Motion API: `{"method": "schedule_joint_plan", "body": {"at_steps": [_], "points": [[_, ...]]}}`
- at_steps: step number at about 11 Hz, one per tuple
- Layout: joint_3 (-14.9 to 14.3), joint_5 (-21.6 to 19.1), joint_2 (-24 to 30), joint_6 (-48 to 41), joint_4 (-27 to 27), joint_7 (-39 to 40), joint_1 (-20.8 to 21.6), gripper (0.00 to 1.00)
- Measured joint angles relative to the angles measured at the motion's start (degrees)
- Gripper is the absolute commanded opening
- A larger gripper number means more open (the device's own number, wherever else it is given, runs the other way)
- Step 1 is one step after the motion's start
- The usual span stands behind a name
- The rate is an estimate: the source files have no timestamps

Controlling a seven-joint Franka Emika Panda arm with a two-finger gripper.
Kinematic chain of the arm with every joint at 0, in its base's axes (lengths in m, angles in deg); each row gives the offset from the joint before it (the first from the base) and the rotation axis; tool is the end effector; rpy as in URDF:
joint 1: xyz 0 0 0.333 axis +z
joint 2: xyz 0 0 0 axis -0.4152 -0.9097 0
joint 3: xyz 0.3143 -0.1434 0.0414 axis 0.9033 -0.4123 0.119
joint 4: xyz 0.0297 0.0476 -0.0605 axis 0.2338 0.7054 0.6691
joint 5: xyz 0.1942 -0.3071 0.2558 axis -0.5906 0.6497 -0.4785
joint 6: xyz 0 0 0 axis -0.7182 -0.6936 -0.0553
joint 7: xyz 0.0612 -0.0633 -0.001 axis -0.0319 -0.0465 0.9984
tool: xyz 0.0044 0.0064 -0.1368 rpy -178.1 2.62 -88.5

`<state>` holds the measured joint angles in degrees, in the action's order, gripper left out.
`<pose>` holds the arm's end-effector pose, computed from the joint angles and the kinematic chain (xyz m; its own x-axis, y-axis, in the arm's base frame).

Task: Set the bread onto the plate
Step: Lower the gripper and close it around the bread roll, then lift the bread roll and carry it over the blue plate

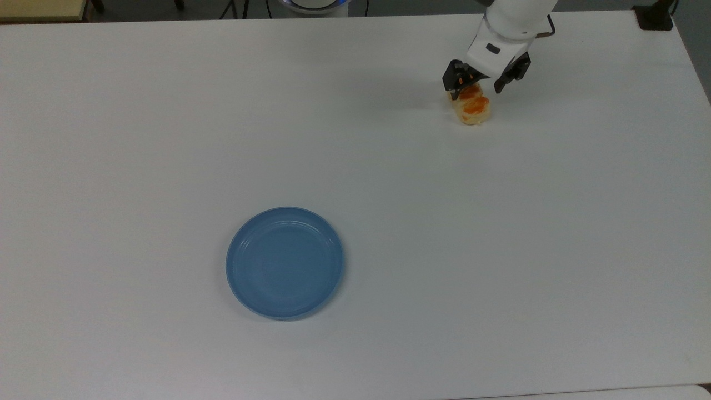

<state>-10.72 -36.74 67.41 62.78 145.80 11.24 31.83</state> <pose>0.5013 0.3837 0.3006 0.9740 0.2139 -0.0747 0.2165 -0.9759 0.0275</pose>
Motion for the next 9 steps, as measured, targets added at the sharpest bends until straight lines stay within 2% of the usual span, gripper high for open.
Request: {"method": "schedule_joint_plan", "body": {"at_steps": [1,3,7,9], "points": [[0.0,2.4,-0.9,0.5,0.0,-2.2,0.2,0.83],[0.0,5.2,-1.9,0.8,0.0,-5.0,0.6,0.39],[0.0,5.4,-1.8,0.8,-1.1,-9.5,0.7,0.37],[-0.2,5.5,-0.9,-2.3,-4.0,-9.9,-0.5,0.37]]}}
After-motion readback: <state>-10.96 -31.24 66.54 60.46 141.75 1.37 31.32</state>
